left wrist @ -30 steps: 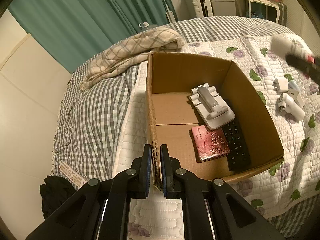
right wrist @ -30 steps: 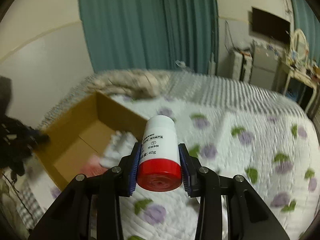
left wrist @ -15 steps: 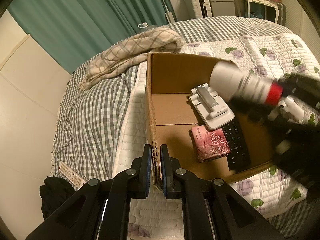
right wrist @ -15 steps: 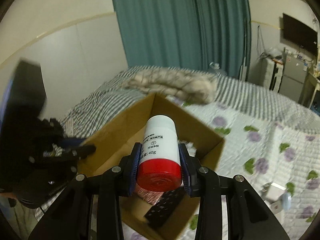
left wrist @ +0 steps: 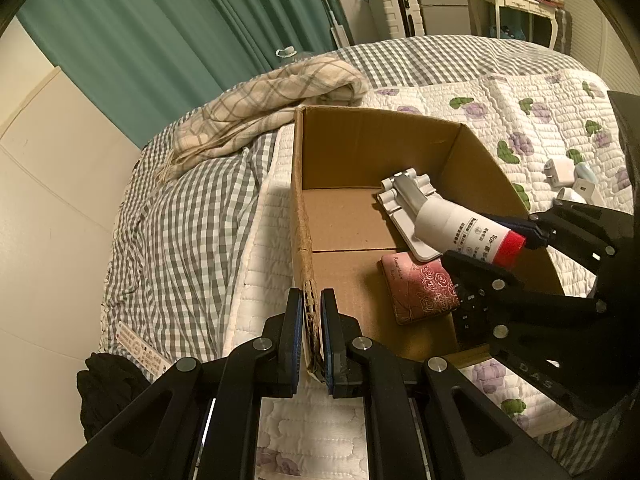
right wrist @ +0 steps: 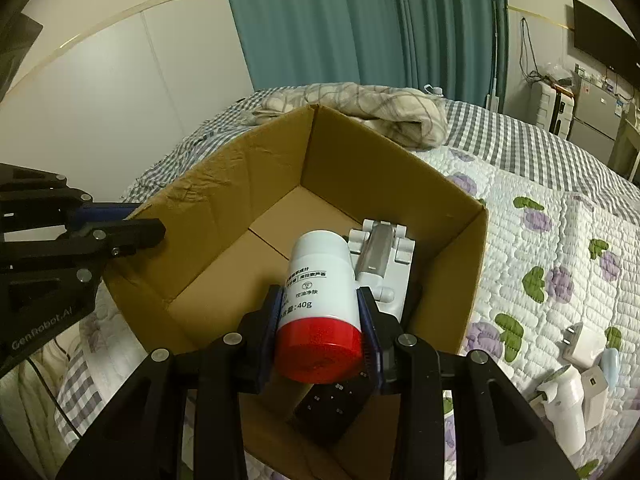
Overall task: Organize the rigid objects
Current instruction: 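Carry the red-capped bottle into the box and release it upright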
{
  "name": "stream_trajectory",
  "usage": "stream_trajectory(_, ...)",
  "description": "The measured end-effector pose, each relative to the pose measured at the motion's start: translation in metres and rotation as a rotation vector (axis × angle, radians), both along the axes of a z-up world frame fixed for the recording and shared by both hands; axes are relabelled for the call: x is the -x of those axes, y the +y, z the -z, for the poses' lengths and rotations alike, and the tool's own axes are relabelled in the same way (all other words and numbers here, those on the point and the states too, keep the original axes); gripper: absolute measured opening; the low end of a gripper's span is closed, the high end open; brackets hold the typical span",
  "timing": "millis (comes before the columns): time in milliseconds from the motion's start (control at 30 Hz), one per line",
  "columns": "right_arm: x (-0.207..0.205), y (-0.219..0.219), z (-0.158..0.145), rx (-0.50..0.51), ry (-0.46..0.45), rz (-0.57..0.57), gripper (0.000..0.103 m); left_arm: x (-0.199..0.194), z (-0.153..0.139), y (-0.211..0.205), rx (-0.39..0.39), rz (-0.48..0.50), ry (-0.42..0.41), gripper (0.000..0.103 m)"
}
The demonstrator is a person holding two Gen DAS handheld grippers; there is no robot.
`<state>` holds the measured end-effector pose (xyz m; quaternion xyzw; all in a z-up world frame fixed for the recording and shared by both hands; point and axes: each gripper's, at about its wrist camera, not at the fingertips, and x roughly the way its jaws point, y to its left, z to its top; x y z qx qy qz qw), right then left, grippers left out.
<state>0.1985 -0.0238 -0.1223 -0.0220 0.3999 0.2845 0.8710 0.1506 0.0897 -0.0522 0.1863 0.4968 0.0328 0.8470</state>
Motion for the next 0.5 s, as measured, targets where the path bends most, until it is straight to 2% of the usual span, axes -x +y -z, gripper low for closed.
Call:
stream_trajectory(33,0.000,-0.001,-0.001,-0.006,0.003,-0.003,0.036,0.000,0.000,0.000,0.000,0.000,0.000,0.007)
stream_trajectory(100,0.004,-0.007,-0.008,-0.023,-0.019,-0.015,0.048,-0.001,-0.001,0.001,0.005,-0.003,0.000,0.007)
stream_trajectory(133,0.008,-0.010,-0.012,-0.025,-0.041,-0.016,0.066,-0.001,-0.001,0.001,0.014,-0.002,0.006,0.007)
stream_trajectory(167,0.012,-0.016,-0.017,-0.022,-0.070,-0.014,0.076,-0.001,-0.001,0.001,0.014,0.000,0.005,0.007)
stream_trajectory(300,0.016,-0.051,-0.035,0.025,-0.136,0.021,0.076,-0.001,0.000,0.002,0.013,0.000,0.006,0.008)
stream_trajectory(500,0.019,-0.132,-0.059,0.105,-0.198,0.123,0.076,-0.001,0.001,0.001,0.008,-0.001,0.006,0.008)
